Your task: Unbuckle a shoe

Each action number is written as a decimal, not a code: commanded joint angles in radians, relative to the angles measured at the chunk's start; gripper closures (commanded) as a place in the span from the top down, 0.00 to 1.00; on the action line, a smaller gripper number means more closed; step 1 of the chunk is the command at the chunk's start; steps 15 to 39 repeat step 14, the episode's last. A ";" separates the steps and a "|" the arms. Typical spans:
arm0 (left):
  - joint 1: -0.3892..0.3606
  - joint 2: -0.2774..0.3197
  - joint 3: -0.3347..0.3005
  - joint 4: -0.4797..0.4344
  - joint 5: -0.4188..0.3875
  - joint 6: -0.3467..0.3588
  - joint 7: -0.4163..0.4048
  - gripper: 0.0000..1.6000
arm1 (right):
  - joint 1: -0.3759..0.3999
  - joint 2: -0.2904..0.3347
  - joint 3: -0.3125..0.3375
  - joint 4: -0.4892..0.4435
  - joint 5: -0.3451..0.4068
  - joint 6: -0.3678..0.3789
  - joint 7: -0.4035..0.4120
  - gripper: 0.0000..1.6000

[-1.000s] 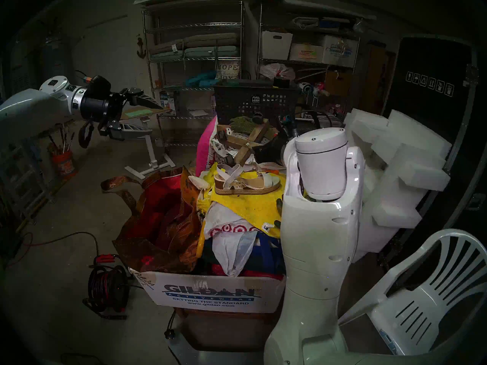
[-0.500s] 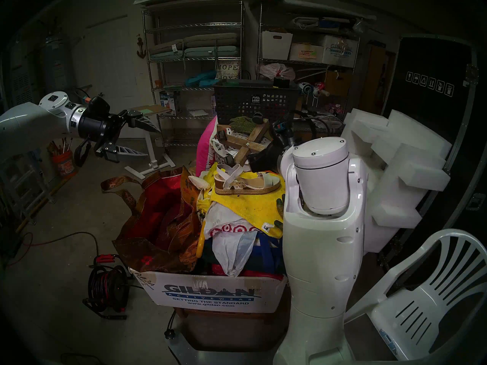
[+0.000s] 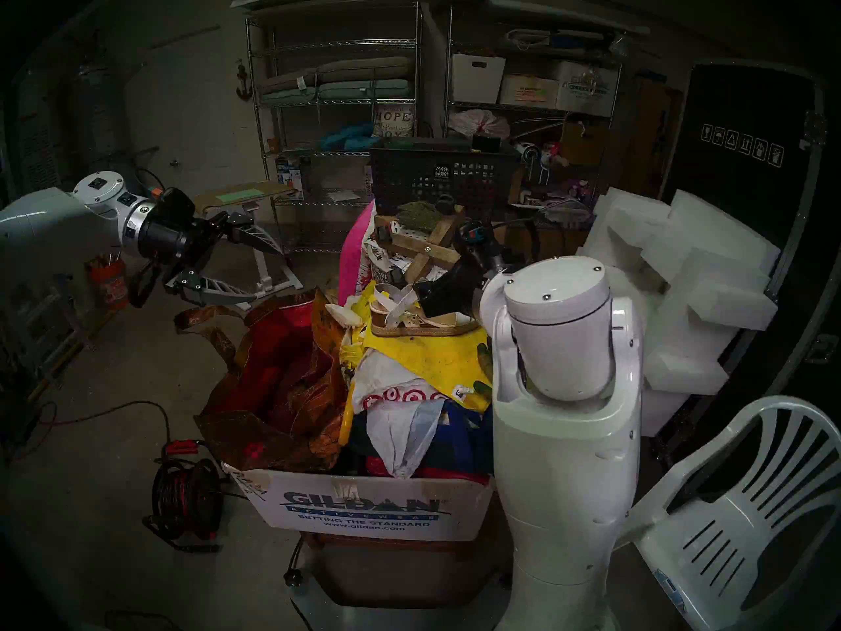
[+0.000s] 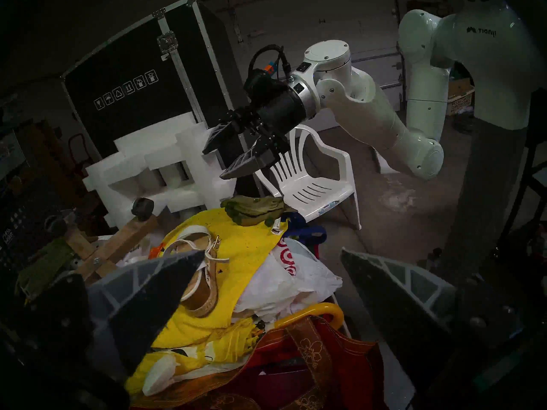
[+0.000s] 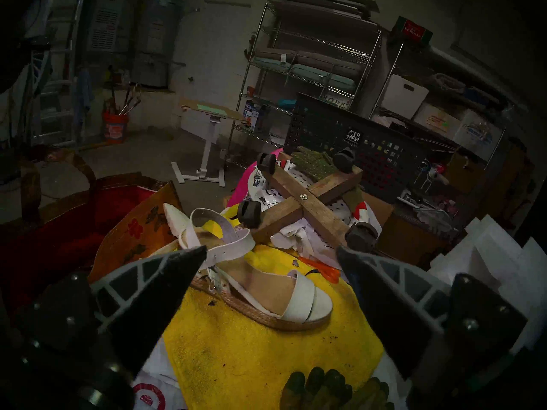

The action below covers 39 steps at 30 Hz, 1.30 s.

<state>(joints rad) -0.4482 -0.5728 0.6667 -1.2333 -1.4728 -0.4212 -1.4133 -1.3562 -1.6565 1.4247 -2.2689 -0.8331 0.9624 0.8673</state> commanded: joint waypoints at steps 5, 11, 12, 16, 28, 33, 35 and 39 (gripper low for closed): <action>-0.038 0.029 -0.011 -0.043 0.016 0.008 -0.015 1.00 | -0.079 0.033 -0.029 -0.104 0.048 -0.002 0.065 1.00; -0.046 0.042 -0.011 -0.064 0.029 0.013 -0.017 1.00 | -0.120 0.045 -0.036 -0.141 0.069 -0.002 0.063 1.00; -0.048 0.045 -0.012 -0.068 0.032 0.015 -0.018 1.00 | -0.129 0.047 -0.037 -0.148 0.073 -0.002 0.062 1.00; -0.051 0.050 -0.012 -0.075 0.036 0.017 -0.019 1.00 | -0.144 0.049 -0.039 -0.160 0.080 -0.002 0.061 1.00; -0.051 0.050 -0.012 -0.075 0.036 0.017 -0.019 1.00 | -0.144 0.049 -0.039 -0.160 0.080 -0.002 0.061 1.00; -0.051 0.050 -0.012 -0.075 0.036 0.017 -0.019 1.00 | -0.144 0.049 -0.039 -0.160 0.080 -0.002 0.061 1.00; -0.051 0.050 -0.012 -0.075 0.036 0.017 -0.019 1.00 | -0.144 0.049 -0.039 -0.160 0.080 -0.002 0.061 1.00; -0.051 0.050 -0.012 -0.075 0.036 0.017 -0.019 1.00 | -0.144 0.049 -0.039 -0.160 0.080 -0.002 0.061 1.00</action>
